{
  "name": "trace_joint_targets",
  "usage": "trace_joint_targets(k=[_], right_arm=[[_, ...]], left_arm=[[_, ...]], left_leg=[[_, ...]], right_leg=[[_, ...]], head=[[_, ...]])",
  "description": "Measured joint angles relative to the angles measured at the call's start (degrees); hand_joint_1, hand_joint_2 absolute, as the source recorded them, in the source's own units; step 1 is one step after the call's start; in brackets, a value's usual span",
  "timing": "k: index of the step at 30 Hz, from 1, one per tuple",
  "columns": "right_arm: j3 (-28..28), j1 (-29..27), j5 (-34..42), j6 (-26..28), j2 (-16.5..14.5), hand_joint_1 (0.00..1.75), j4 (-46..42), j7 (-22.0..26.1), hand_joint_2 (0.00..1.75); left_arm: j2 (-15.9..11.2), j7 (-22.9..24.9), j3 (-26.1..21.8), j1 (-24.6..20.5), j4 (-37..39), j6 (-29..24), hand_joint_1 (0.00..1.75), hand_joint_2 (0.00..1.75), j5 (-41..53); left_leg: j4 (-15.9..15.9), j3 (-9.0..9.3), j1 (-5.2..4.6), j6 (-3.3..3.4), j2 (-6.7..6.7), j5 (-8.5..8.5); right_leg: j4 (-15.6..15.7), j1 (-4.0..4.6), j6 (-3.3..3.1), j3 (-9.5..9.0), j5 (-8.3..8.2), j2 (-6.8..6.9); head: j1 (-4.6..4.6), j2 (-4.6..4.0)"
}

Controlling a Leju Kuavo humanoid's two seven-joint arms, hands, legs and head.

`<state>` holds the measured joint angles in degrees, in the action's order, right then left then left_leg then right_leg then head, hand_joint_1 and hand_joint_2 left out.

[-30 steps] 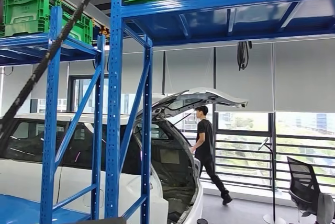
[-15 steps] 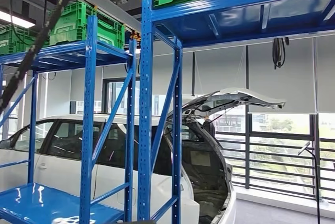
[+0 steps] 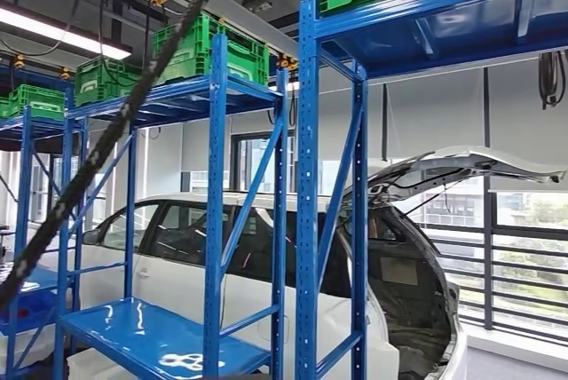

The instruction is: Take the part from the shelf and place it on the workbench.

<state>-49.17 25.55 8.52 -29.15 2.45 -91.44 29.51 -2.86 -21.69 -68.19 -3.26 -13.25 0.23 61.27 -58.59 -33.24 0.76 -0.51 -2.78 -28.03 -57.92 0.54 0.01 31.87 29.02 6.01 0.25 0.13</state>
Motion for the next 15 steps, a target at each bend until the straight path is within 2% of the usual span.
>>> trace_joint_targets(k=[1, 3, 5, 6, 7, 8, 9, 10, 12, 13, 14, 15], right_arm=[[0.1, 0.0, 0.0, 0.0, 0.0, 1.75, 0.0, 0.0, 1.75], [0.4, -0.1, 0.0, -0.1, 0.0, 1.75, -0.1, 0.1, 1.75], [0.8, -0.4, 0.0, -0.1, 0.1, 1.75, -0.2, 0.4, 1.75], [1.0, -0.7, -0.1, -0.1, 0.2, 1.75, -0.2, 0.4, 1.75], [1.1, -1.0, -0.1, -0.2, 0.3, 1.75, -0.2, 0.5, 1.75], [1.2, -1.2, -0.1, -0.2, 0.3, 1.75, -0.2, 0.6, 1.75], [1.2, -1.3, -0.2, -0.2, 0.3, 1.75, -0.2, 0.6, 1.75], [1.3, -1.3, -0.2, -0.2, 0.3, 1.75, -0.2, 0.6, 1.75], [1.5, -1.3, -0.3, -0.2, 0.2, 1.75, -0.2, 0.6, 1.75], [1.6, -1.3, -0.3, -0.2, 0.2, 1.75, -0.1, 0.6, 1.75], [1.7, -1.2, -0.3, -0.2, 0.2, 1.75, -0.1, 0.6, 1.75], [1.8, -1.2, -0.3, -0.2, 0.1, 1.75, 0.0, 0.6, 1.75]], left_arm=[[0.0, 0.0, 0.0, 0.2, 0.0, 0.0, 0.00, 1.75, 0.0], [0.0, 0.0, 0.0, 0.3, 0.0, 0.0, 0.00, 1.75, 0.2], [0.0, -0.2, 0.0, 0.0, 0.0, 0.0, 0.00, 1.75, 0.4], [0.0, -0.4, 0.0, -0.2, 0.0, 0.1, 0.00, 1.75, 0.6], [0.1, -0.5, 0.0, -0.2, 0.0, 0.1, 0.00, 1.75, 0.7], [0.1, -0.6, 0.0, -0.2, 0.0, 0.2, 0.00, 1.75, 0.8], [0.1, -0.7, 0.0, -0.1, 0.0, 0.3, 0.00, 1.75, 0.8], [0.2, -0.8, 0.0, -0.1, 0.0, 0.4, 0.00, 1.75, 0.8], [0.6, -0.9, 0.0, -0.3, 0.0, 0.5, 0.00, 1.75, 0.8], [0.7, -1.0, 0.0, -0.4, 0.0, 0.5, 0.00, 1.75, 0.8], [0.9, -1.0, 0.0, -0.4, 0.0, 0.6, 0.00, 1.75, 0.8], [0.8, -1.0, 0.0, -0.3, 0.0, 0.6, 0.00, 1.75, 0.8]], left_leg=[[0.0, -0.10, 0.03, 0.34, 0.44, 0.13], [0.1, -0.30, 0.20, 1.06, 1.31, 0.48], [0.1, -0.62, 0.24, 1.56, 2.41, 0.77], [0.1, -0.76, 0.17, 1.73, 3.03, 0.87], [0.1, -0.86, 0.06, 1.84, 3.69, 0.95], [0.1, -0.89, -0.08, 1.92, 4.34, 1.01], [0.1, -0.88, -0.23, 1.95, 5.01, 1.06], [0.1, -0.83, -0.35, 1.97, 5.71, 1.10], [0.1, -0.91, -0.39, 1.83, 7.00, 1.27], [0.1, -1.08, -0.24, 1.63, 7.59, 1.42], [0.1, -1.32, -0.04, 1.34, 8.16, 1.60], [0.1, -1.53, 0.11, 1.00, 8.78, 1.82]], right_leg=[[-0.1, -0.09, 0.26, -0.02, 0.17, 0.10], [-2.2, -0.39, 0.83, 0.74, 2.07, -1.91], [-8.8, -0.58, 1.20, 3.51, 5.95, -4.70], [-12.6, -0.60, 1.22, 5.15, 7.56, -5.23], [-15.3, -0.60, 1.16, 6.34, 8.32, -5.46], [-15.9, -0.57, 1.00, 6.56, 7.88, -5.59], [-14.2, -0.52, 0.70, 5.74, 6.41, -5.83], [-10.6, -0.42, 0.22, 4.07, 4.20, -6.54], [-3.4, -0.29, -0.92, 0.75, 0.80, -9.19], [-1.4, -0.17, -1.31, -0.12, 0.05, -10.17], [-0.6, -0.10, -1.51, -0.38, -0.03, -10.55], [-0.3, -0.03, -1.50, -0.47, -0.15, -10.04]], head=[[-0.01, 0.00], [-0.01, 0.00], [-0.01, 0.00], [-0.01, 0.00], [-0.01, 0.00], [-0.01, 0.00], [-0.01, 0.00], [-0.01, 0.00], [-0.02, 0.00], [-0.03, 0.01], [-0.03, 0.01], [-0.02, 0.01]])
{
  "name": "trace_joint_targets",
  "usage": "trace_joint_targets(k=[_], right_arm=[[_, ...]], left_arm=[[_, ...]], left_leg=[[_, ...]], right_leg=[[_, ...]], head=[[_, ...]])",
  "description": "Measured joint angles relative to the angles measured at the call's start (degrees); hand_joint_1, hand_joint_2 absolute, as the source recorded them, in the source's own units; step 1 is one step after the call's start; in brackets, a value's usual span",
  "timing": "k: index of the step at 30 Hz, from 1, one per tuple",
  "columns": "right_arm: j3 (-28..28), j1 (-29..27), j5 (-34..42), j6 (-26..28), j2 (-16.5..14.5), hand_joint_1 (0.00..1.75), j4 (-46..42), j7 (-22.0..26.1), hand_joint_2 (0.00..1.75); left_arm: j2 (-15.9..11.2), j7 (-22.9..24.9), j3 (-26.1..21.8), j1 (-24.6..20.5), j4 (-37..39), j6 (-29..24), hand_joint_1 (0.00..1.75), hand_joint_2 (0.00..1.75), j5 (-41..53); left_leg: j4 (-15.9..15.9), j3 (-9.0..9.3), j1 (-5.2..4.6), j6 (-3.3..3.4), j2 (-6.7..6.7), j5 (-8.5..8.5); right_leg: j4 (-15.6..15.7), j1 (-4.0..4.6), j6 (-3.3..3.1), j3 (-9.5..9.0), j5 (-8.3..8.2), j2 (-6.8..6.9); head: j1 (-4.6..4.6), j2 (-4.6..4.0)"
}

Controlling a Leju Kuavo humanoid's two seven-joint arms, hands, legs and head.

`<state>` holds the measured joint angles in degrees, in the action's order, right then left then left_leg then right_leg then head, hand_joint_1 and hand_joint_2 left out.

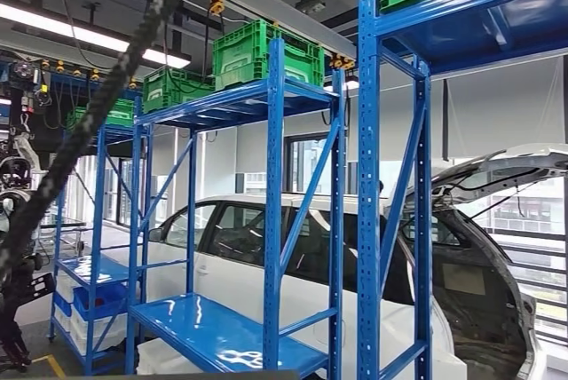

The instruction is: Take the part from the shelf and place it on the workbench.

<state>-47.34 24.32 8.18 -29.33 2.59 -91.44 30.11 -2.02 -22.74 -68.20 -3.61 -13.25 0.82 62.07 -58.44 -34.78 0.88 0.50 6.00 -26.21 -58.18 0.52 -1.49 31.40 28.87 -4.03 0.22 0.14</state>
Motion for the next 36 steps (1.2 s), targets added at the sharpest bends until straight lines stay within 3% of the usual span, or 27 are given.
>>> trace_joint_targets(k=[1, 3, 5, 6, 8, 9, 11, 12, 14, 16, 17, 19, 21, 22, 23, 24, 25, 27, 28, 29, 31, 32, 34, 36], right_arm=[[0.1, 0.0, 0.0, 0.0, -0.1, 1.75, 0.1, 0.0, 1.75], [0.3, 0.1, 0.0, 0.0, -0.4, 1.75, 0.1, 0.0, 1.75], [0.4, 0.0, 0.0, 0.0, -0.6, 1.75, 0.3, 0.0, 1.75], [0.4, -0.2, 0.0, 0.0, -0.6, 1.75, 0.5, 0.1, 1.75], [0.6, -0.5, -0.1, -0.1, -0.6, 1.75, 0.9, 0.1, 1.75], [0.8, -0.6, -0.2, -0.1, -0.7, 1.75, 1.1, 0.1, 1.75], [1.1, -0.6, -0.2, -0.3, -0.8, 1.75, 1.4, 0.1, 1.75], [1.3, -0.6, -0.2, -0.3, -0.9, 1.75, 1.5, 0.1, 1.75], [1.7, -0.6, -0.2, -0.4, -1.0, 1.75, 1.6, 0.1, 1.75], [1.8, -0.6, -0.3, -0.5, -1.0, 1.75, 1.7, 0.1, 1.75], [1.8, -0.6, -0.3, -0.5, -1.1, 1.75, 1.7, 0.1, 1.75], [1.9, -0.7, -0.3, -0.6, -1.1, 1.75, 1.7, 0.1, 1.75], [1.9, -0.9, -0.3, -0.7, -1.0, 1.75, 1.8, 0.1, 1.75], [1.9, -1.2, -0.3, -0.7, -0.9, 1.75, 1.9, 0.1, 1.75], [1.9, -1.4, -0.3, -0.8, -0.9, 1.75, 1.9, 0.1, 1.75], [1.9, -1.6, -0.3, -0.8, -0.9, 1.75, 1.9, 0.1, 1.75], [2.0, -1.7, -0.2, -0.8, -0.9, 1.75, 1.9, 0.1, 1.75], [2.0, -1.8, -0.1, -0.9, -0.9, 1.75, 1.9, 0.1, 1.75], [2.0, -1.9, -0.1, -0.9, -0.9, 1.75, 1.9, 0.1, 1.75], [2.1, -2.0, 0.0, -0.9, -0.9, 1.75, 1.8, 0.1, 1.75], [2.2, -2.2, 0.0, -0.8, -0.9, 1.75, 1.8, 0.2, 1.75], [2.2, -2.2, 0.0, -0.8, -0.9, 1.75, 1.7, 0.3, 1.75], [2.4, -2.3, -0.1, -0.7, -1.0, 1.75, 1.6, 0.6, 1.75], [2.7, -2.6, -0.3, -0.6, -1.0, 1.75, 1.5, 1.0, 1.75]], left_arm=[[0.0, 0.0, 0.0, 0.1, 0.0, 0.0, 0.00, 1.75, 0.0], [0.1, 0.0, 0.0, 0.3, 0.0, 0.1, 0.00, 1.75, 0.0], [0.2, 0.1, 0.0, 0.2, 0.0, 0.3, 0.00, 1.75, 0.3], [0.2, 0.1, 0.0, 0.1, 0.0, 0.3, 0.00, 1.75, 0.6], [0.2, 0.2, 0.0, 0.2, 0.0, 0.4, 0.00, 1.75, 1.0], [0.2, 0.1, 0.0, 0.3, 0.0, 0.4, 0.00, 1.75, 1.2], [0.2, 0.1, 0.0, 0.5, 0.0, 0.4, 0.00, 1.75, 1.4], [0.3, 0.0, 0.0, 0.4, 0.0, 0.4, 0.00, 1.75, 1.5], [0.3, -0.1, 0.0, 0.2, 0.0, 0.4, 0.00, 1.75, 1.6], [0.4, -0.2, 0.0, 0.3, 0.0, 0.5, 0.00, 1.75, 1.7], [0.4, -0.2, 0.0, 0.5, 0.0, 0.5, 0.00, 1.75, 1.7], [0.5, -0.1, 0.0, 0.5, 0.0, 0.5, 0.00, 1.75, 1.7], [0.6, 0.2, 0.0, 0.3, 0.0, 0.4, 0.00, 1.75, 1.8], [0.6, 0.5, 0.0, 0.2, 0.0, 0.4, 0.00, 1.75, 1.9], [0.6, 0.9, 0.0, 0.2, 0.0, 0.3, 0.00, 1.75, 2.0], [0.6, 1.3, 0.0, 0.3, 0.0, 0.2, 0.00, 1.75, 2.1], [0.6, 1.8, 0.0, 0.4, 0.0, 0.0, 0.00, 1.75, 2.3], [0.8, 2.5, 0.0, 0.5, 0.0, -0.4, 0.00, 1.75, 2.6], [0.9, 2.8, 0.0, 0.5, 0.0, -0.5, 0.00, 1.75, 2.7], [1.1, 2.9, 0.0, 0.5, 0.0, -0.6, 0.00, 1.75, 2.9], [1.1, 3.1, 0.0, 0.7, 0.0, -0.7, 0.00, 1.75, 3.1], [1.1, 3.1, 0.0, 0.9, 0.0, -0.7, 0.00, 1.75, 3.2], [1.0, 3.1, 0.0, 1.1, 0.0, -0.7, 0.00, 1.75, 3.2], [0.8, 3.2, 0.0, 0.9, 0.0, -0.8, 0.00, 1.75, 3.2]], left_leg=[[0.0, -0.20, 0.09, -0.28, 0.17, 0.04], [-1.3, -1.02, -0.06, -0.82, -1.55, -1.18], [-6.9, -3.56, 0.00, -1.43, -4.16, -4.56], [-10.7, -5.24, 0.19, -1.77, -4.75, -6.28], [-14.8, -6.89, 0.62, -2.42, -5.26, -7.25], [-13.7, -6.12, 0.85, -2.70, -5.54, -6.17], [-6.6, -2.20, 1.13, -3.23, -7.23, -2.78], [-3.2, -0.48, 1.07, -3.13, -8.23, -1.63], [-0.4, 0.77, 0.72, -2.25, -9.23, -1.25], [-0.5, 0.54, 0.45, -1.08, -8.33, -1.25], [-0.5, 0.51, 0.44, -0.70, -7.94, -1.18], [-0.4, 0.43, 0.51, 0.00, -7.08, -0.96], [-0.4, 0.30, 0.42, 0.45, -6.01, -0.84], [-0.4, 0.26, 0.29, 0.58, -5.37, -0.80], [-0.4, 0.25, 0.13, 0.67, -4.71, -0.78], [-0.4, 0.27, -0.02, 0.72, -4.02, -0.76], [-0.4, 0.34, -0.17, 0.73, -3.31, -0.75], [-0.4, 0.40, -0.41, 0.68, -2.00, -0.70], [-0.5, 0.30, -0.36, 0.56, -1.40, -0.63], [-0.5, 0.08, -0.20, 0.36, -0.83, -0.50], [-0.4, -0.36, 0.10, -0.25, 0.27, -0.14], [-0.4, -0.55, 0.05, -0.53, 0.03, -0.20], [-2.4, -1.62, -0.11, -1.13, -2.22, -1.84], [-8.5, -4.39, 0.09, -1.80, -4.59, -5.31]], right_leg=[[0.5, -0.09, -0.03, -0.17, -0.10, 0.71], [1.7, -0.41, -0.17, -0.56, -0.42, 2.10], [2.1, -0.54, -0.29, -0.62, -0.61, 3.60], [2.1, -0.55, -0.31, -0.56, -0.61, 4.43], [2.1, -0.61, -0.21, -0.49, -0.54, 5.96], [2.0, -0.68, -0.07, -0.50, -0.46, 6.59], [1.6, -0.85, 0.54, -0.54, -0.06, 7.68], [1.2, -0.76, 0.96, -0.47, 0.21, 8.15], [0.7, -0.47, 1.68, -0.37, 0.57, 9.01], [0.6, -0.44, 2.14, -0.46, 0.70, 9.70], [0.4, -0.61, 2.39, -0.47, 1.05, 9.33], [-2.8, -0.93, 2.76, 0.77, 3.52, 7.03], [-10.3, -1.00, 2.79, 4.05, 7.35, 4.89], [-13.9, -0.99, 2.72, 5.74, 8.57, 4.57], [-15.8, -0.97, 2.57, 6.75, 8.77, 4.42], [-15.6, -0.92, 2.32, 6.76, 7.81, 4.28], [-13.0, -0.85, 1.96, 5.69, 5.86, 3.95], [-5.4, -0.71, 0.88, 2.45, 1.65, 1.64], [-2.6, -0.66, 0.50, 1.29, 0.40, 0.47], [-1.1, -0.57, 0.27, 0.74, -0.07, -0.34], [-0.3, -0.50, 0.28, 0.49, -0.07, 0.20], [0.2, -0.60, 0.27, 0.33, -0.15, 0.90], [1.2, -0.95, 0.13, -0.01, -0.43, 2.28], [1.4, -1.01, 0.00, -0.04, -0.56, 3.80]], head=[[-0.01, 0.00], [-0.01, -0.01], [-0.02, -0.01], [-0.03, -0.01], [-0.03, -0.01], [-0.04, -0.01], [-0.03, -0.01], [-0.04, -0.01], [-0.03, -0.01], [-0.01, -0.01], [-0.01, -0.01], [-0.01, -0.01], [-0.01, -0.01], [-0.01, -0.01], [-0.01, -0.01], [-0.01, -0.01], [-0.01, -0.01], [-0.01, -0.01], [-0.02, 0.00], [-0.03, 0.00], [-0.03, 0.00], [-0.02, -0.01], [-0.02, -0.01], [-0.03, -0.01]])
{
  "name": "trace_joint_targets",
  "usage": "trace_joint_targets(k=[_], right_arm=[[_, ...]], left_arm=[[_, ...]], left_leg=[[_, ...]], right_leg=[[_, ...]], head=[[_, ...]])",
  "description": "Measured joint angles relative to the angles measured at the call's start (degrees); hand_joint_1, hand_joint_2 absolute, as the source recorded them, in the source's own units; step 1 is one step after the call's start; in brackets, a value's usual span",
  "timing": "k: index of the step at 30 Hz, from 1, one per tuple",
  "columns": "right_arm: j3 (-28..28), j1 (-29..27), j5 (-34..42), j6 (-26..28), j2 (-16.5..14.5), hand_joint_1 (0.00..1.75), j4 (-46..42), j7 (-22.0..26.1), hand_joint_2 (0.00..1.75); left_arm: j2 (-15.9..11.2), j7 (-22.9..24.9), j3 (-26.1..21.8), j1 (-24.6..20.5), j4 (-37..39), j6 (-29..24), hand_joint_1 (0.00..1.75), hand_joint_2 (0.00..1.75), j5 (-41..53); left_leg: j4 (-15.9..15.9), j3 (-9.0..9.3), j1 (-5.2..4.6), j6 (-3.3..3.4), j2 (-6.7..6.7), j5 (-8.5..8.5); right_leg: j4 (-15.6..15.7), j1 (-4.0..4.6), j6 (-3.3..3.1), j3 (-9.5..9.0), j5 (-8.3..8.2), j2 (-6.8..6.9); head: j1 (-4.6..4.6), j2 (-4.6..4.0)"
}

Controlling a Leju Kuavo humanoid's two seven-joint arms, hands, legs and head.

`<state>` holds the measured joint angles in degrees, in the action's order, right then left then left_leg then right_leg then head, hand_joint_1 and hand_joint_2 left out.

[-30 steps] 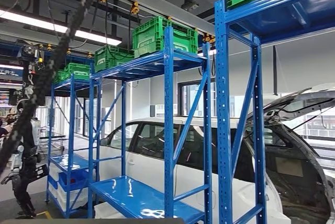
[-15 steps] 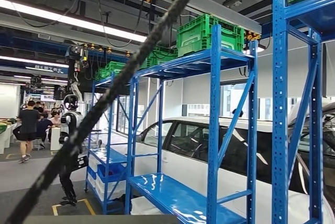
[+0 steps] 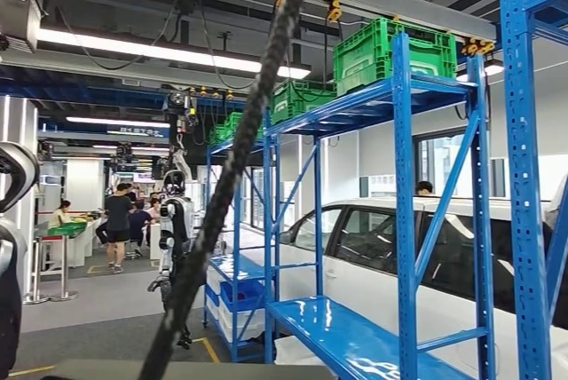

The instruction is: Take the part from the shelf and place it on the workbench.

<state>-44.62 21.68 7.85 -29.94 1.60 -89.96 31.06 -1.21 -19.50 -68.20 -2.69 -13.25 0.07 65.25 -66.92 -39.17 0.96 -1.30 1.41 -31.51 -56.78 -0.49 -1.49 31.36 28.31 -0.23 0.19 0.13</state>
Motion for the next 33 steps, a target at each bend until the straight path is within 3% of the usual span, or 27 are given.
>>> trace_joint_targets(k=[2, 3, 4, 6, 8, 11, 13, 16, 17, 18, 19, 20, 22, 24, 26, 28, 30, 32, 33], right_arm=[[0.3, -0.4, -0.3, 0.0, 0.0, 1.75, 0.0, 0.1, 1.75], [0.4, -0.6, -0.4, 0.0, 0.0, 1.75, 0.0, 0.1, 1.75], [0.5, -0.7, -0.4, 0.0, 0.0, 1.75, 0.0, 0.2, 1.75], [0.6, -0.8, -0.4, 0.0, 0.0, 1.75, -0.1, 0.2, 1.75], [0.8, -0.8, -0.5, -0.1, 0.0, 1.75, -0.3, 0.2, 1.75], [0.9, -0.8, -0.5, -0.1, -0.1, 1.75, -0.5, 0.3, 1.75], [0.9, -0.7, -0.6, -0.1, -0.1, 1.75, -0.6, 0.3, 1.75], [1.1, -0.9, -0.7, -0.2, 0.1, 1.75, -0.8, 0.3, 1.75], [1.2, -1.0, -0.7, -0.2, 0.1, 1.75, -0.8, 0.4, 1.75], [1.3, -1.0, -0.7, -0.2, 0.1, 1.75, -0.8, 0.4, 1.75], [1.5, -1.1, -0.7, -0.3, 0.2, 1.75, -0.8, 0.4, 1.75], [1.6, -1.0, -0.7, -0.3, 0.2, 1.75, -0.9, 0.4, 1.75], [2.0, -0.9, -0.7, -0.5, 0.2, 1.75, -1.0, 0.6, 1.75], [2.2, -0.8, -0.7, -0.6, 0.2, 1.75, -1.1, 0.9, 1.75], [2.4, -0.7, -0.8, -0.7, 0.2, 1.75, -1.1, 1.0, 1.75], [2.4, -0.6, -0.8, -0.7, 0.1, 1.75, -1.4, 1.3, 1.75], [2.5, -0.7, -0.9, -0.7, 0.1, 1.75, -1.5, 1.5, 1.75], [2.5, -1.0, -1.0, -0.7, 0.1, 1.75, -1.6, 1.5, 1.75], [2.5, -1.0, -1.0, -0.7, 0.1, 1.75, -1.6, 1.5, 1.75]], left_arm=[[-0.2, 0.4, 0.0, -0.1, 0.0, 0.0, 0.00, 1.75, 0.0], [-0.3, 0.6, -0.1, -0.1, 0.0, 0.0, 0.00, 1.75, 0.1], [-0.4, 0.8, -0.1, 0.1, 0.0, -0.1, 0.00, 1.75, 0.1], [-0.6, 0.9, -0.2, 0.1, 0.0, -0.1, 0.00, 1.75, 0.1], [-0.6, 0.9, -0.4, -0.1, 0.0, -0.1, 0.00, 1.75, 0.1], [-0.6, 1.0, -0.6, 0.1, 0.0, -0.2, 0.00, 1.75, 0.0], [-0.7, 1.2, -1.0, 0.2, 0.0, -0.1, 0.00, 1.75, -0.3], [-0.7, 2.3, -1.7, 0.0, 0.0, -0.2, 0.00, 1.75, -0.8], [-0.8, 3.0, -2.0, 0.0, -0.1, -0.3, 0.00, 1.75, -0.9], [-0.8, 3.5, -2.3, 0.0, -0.1, -0.5, 0.00, 1.75, -1.0], [-0.9, 4.1, -2.7, 0.1, -0.2, -0.8, 0.00, 1.75, -1.3], [-0.9, 4.8, -3.1, 0.1, -0.2, -1.0, 0.00, 1.75, -1.4], [-1.0, 6.0, -3.8, 0.1, -0.3, -1.2, 0.00, 1.75, -2.0], [-1.3, 6.8, -4.5, 0.0, -0.4, -1.2, 0.00, 1.75, -2.3], [-1.6, 7.1, -5.2, 0.1, -0.5, -1.2, 0.00, 1.75, -2.3], [-1.8, 6.9, -5.6, 0.2, -0.5, -1.2, 0.00, 1.75, -2.1], [-1.9, 6.6, -5.7, 0.0, -0.6, -1.3, 0.00, 1.75, -1.9], [-2.0, 6.4, -5.7, -0.3, -0.7, -1.3, 0.00, 1.75, -1.7], [-2.0, 6.2, -5.7, -0.3, -0.7, -1.3, 0.00, 1.75, -1.6]], left_leg=[[-5.7, -2.46, 0.37, -0.62, -0.57, -1.97], [-5.9, -2.41, 0.56, -0.87, -0.77, -1.51], [-3.9, -1.20, 0.76, -1.09, -1.13, -0.07], [3.4, 2.79, 0.77, -1.38, -2.94, 3.17], [7.7, 4.93, 0.42, -0.65, -4.17, 4.29], [7.9, 4.81, 0.11, 0.99, -3.08, 4.20], [8.0, 4.74, 0.20, 1.71, -2.24, 4.43], [8.1, 4.44, 0.04, 2.43, -0.71, 4.69], [8.0, 4.36, -0.13, 2.56, -0.09, 4.76], [8.0, 4.32, -0.31, 2.65, 0.54, 4.81], [8.0, 4.34, -0.48, 2.71, 1.20, 4.85], [8.0, 4.38, -0.62, 2.74, 1.89, 4.89], [8.0, 4.31, -0.68, 2.65, 3.22, 5.04], [8.0, 3.96, -0.41, 2.24, 4.37, 5.33], [8.1, 3.54, -0.15, 1.63, 5.25, 5.62], [6.8, 2.66, -0.28, 1.10, 3.70, 4.47], [1.2, 0.05, -0.30, 0.52, 0.84, 1.19], [-5.8, -3.05, 0.14, -0.16, -0.39, -1.51], [-7.1, -3.55, 0.41, -0.46, -0.67, -1.58]], right_leg=[[0.0, -0.02, 0.06, 0.05, 0.05, 1.59], [-0.1, -0.06, 0.14, 0.05, 0.11, 2.28], [-0.1, -0.13, 0.31, 0.01, 0.21, 2.91], [-0.6, -0.15, 0.96, -0.06, 0.62, 4.00], [-1.1, 0.04, 1.73, -0.07, 1.02, 4.87], [-1.1, -0.05, 2.54, -0.37, 1.26, 5.83], [-2.8, -0.29, 2.92, 0.16, 2.99, 4.36], [-13.3, -0.34, 2.95, 4.75, 8.53, 1.21], [-16.5, -0.30, 2.83, 6.23, 9.48, 0.81], [-17.5, -0.22, 2.62, 6.76, 9.20, 0.60], [-16.2, -0.10, 2.28, 6.17, 7.77, 0.39], [-12.8, 0.08, 1.78, 4.65, 5.56, -0.19], [-5.4, 0.36, 0.61, 1.37, 1.94, -2.75], [-2.2, 0.59, 0.10, 0.05, 0.98, -4.22], [-1.3, 0.59, 0.14, -0.24, 0.86, -3.06], [-0.2, 0.28, 0.01, -0.62, 0.55, -1.64], [0.3, 0.13, -0.09, -0.79, 0.36, -0.11], [0.3, 0.09, -0.06, -0.79, 0.42, 1.50], [0.2, 0.05, 0.01, -0.81, 0.48, 2.20]], head=[[-0.01, 0.00], [-0.01, 0.00], [0.00, 0.00], [0.00, 0.00], [0.02, 0.00], [0.03, 0.00], [0.04, 0.00], [0.04, 0.00], [0.04, 0.00], [0.05, 0.00], [0.05, 0.00], [0.04, 0.00], [0.02, 0.00], [-0.01, 0.01], [-0.01, 0.01], [-0.01, 0.00], [-0.01, 0.00], [-0.02, 0.00], [-0.02, 0.00]])
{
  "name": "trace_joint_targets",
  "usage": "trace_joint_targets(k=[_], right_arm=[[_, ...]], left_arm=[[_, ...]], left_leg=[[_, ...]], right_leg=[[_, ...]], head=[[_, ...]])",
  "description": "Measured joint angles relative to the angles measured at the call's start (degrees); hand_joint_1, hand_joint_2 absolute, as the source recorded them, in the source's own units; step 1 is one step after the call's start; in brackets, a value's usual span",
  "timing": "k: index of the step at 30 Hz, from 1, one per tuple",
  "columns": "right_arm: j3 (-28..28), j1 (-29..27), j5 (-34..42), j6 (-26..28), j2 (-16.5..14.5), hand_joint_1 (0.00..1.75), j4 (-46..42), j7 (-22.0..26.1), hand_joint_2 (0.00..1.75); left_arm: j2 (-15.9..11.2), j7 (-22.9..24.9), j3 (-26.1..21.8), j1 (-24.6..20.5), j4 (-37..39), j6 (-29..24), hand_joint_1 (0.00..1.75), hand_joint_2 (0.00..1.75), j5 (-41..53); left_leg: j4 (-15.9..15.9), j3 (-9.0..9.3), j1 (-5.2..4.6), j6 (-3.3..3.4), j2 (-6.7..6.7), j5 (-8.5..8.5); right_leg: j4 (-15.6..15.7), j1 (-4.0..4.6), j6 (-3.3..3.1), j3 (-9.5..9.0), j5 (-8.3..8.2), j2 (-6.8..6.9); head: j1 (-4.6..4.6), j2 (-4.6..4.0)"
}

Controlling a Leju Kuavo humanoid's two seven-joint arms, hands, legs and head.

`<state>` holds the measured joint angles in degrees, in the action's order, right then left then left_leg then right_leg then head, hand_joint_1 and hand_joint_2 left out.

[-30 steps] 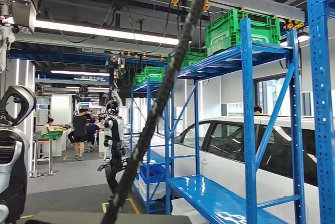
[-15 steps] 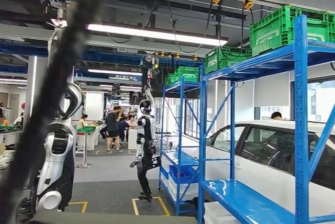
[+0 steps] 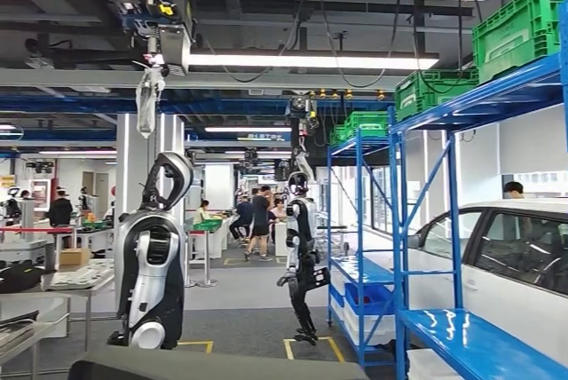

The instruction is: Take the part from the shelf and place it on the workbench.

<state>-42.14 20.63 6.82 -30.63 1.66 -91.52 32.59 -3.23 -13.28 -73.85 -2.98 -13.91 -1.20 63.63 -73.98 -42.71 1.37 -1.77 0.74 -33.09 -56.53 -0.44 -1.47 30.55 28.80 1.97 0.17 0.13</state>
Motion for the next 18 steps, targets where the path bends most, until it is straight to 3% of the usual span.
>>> trace_joint_targets(k=[1, 3, 5, 6, 8, 10, 12, 14, 15, 16, 18], right_arm=[[0.0, 0.0, 0.0, 0.0, 0.0, 1.75, 0.0, 0.0, 1.75], [0.0, 0.0, -0.1, 0.0, 0.0, 1.75, 0.0, 0.0, 1.75], [0.0, 0.0, -0.1, -0.1, 0.0, 1.75, -0.1, 0.1, 1.75], [0.1, 0.0, -0.1, -0.1, 0.0, 1.75, -0.1, 0.2, 1.75], [0.1, 0.1, -0.1, -0.3, 0.0, 1.75, -0.3, 0.3, 1.75], [0.2, 0.1, 0.0, -0.4, 0.0, 1.75, -0.4, 0.4, 1.75], [0.3, 0.0, 0.0, -0.4, 0.0, 1.75, -0.4, 0.4, 1.75], [0.4, -0.3, 0.1, -0.5, 0.1, 1.75, -0.4, 0.5, 1.75], [0.5, -0.5, 0.2, -0.5, 0.1, 1.75, -0.4, 0.5, 1.75], [0.5, -0.6, 0.2, -0.5, 0.1, 1.75, -0.4, 0.5, 1.75], [0.5, -0.7, 0.3, -0.6, 0.1, 1.75, -0.4, 0.5, 1.75]], left_arm=[[0.0, -0.2, 0.0, 0.1, 0.0, 0.1, 0.00, 1.75, 0.0], [-0.1, -0.8, 0.0, 0.1, -0.1, 0.2, 0.00, 1.75, 0.1], [-0.1, -1.4, 0.0, -0.1, -0.1, 0.5, 0.00, 1.75, 0.1], [-0.1, -1.5, 0.0, -0.3, -0.1, 0.6, 0.00, 1.75, 0.1], [-0.1, -1.6, -0.1, -0.3, -0.1, 0.7, 0.00, 1.75, 0.0], [-0.1, -1.6, -0.1, 0.0, -0.1, 0.7, 0.00, 1.75, 0.0], [-0.1, -1.3, -0.1, -0.1, -0.1, 0.6, 0.00, 1.75, 0.0], [-0.1, -0.6, -0.1, -0.3, -0.1, 0.3, 0.00, 1.75, 0.1], [-0.1, -0.3, -0.1, -0.2, -0.1, 0.2, 0.00, 1.75, 0.1], [-0.1, -0.1, -0.1, -0.2, -0.1, 0.1, 0.00, 1.75, 0.1], [-0.1, 0.0, -0.1, 0.0, -0.1, 0.1, 0.00, 1.75, 0.2]], left_leg=[[0.9, 0.60, 0.25, -0.27, -0.28, 0.92], [7.8, 4.46, 0.56, -0.63, -1.81, 4.43], [13.9, 7.64, 0.23, -0.32, -4.13, 6.34], [15.0, 8.10, 0.00, 0.10, -4.79, 6.40], [15.1, 7.86, -0.26, 1.15, -4.05, 6.24], [15.2, 7.75, -0.23, 1.89, -2.98, 6.39], [15.3, 7.70, -0.21, 2.48, -1.84, 6.52], [15.2, 7.68, -0.46, 2.80, -0.48, 6.56], [15.2, 7.70, -0.64, 2.86, 0.25, 6.58], [15.2, 7.75, -0.81, 2.90, 0.98, 6.59], [15.2, 7.92, -1.02, 2.92, 2.46, 6.60]], right_leg=[[0.0, -0.07, 0.13, -0.06, 0.09, 0.64], [-0.1, -0.16, 0.66, -0.35, 0.41, 1.76], [-0.4, 0.12, 1.46, -0.57, 0.88, 2.78], [-0.5, 0.31, 1.83, -0.64, 1.04, 3.28], [-0.5, 0.37, 2.39, -0.80, 1.23, 4.31], [-1.8, 0.02, 2.87, -0.52, 2.61, 2.84], [-7.3, -0.21, 3.03, 1.77, 6.08, -0.16], [-15.2, -0.16, 2.87, 5.50, 9.23, -1.41], [-17.4, -0.10, 2.71, 6.73, 9.51, -1.60], [-17.4, -0.01, 2.46, 6.96, 8.57, -1.73], [-11.0, 0.31, 1.58, 4.54, 4.06, -2.80]], head=[[0.00, 0.00], [0.00, 0.00], [0.00, 0.00], [0.00, 0.00], [0.01, 0.00], [0.02, 0.00], [0.02, 0.00], [0.02, 0.00], [0.01, 0.00], [0.01, 0.00], [0.00, 0.00]])
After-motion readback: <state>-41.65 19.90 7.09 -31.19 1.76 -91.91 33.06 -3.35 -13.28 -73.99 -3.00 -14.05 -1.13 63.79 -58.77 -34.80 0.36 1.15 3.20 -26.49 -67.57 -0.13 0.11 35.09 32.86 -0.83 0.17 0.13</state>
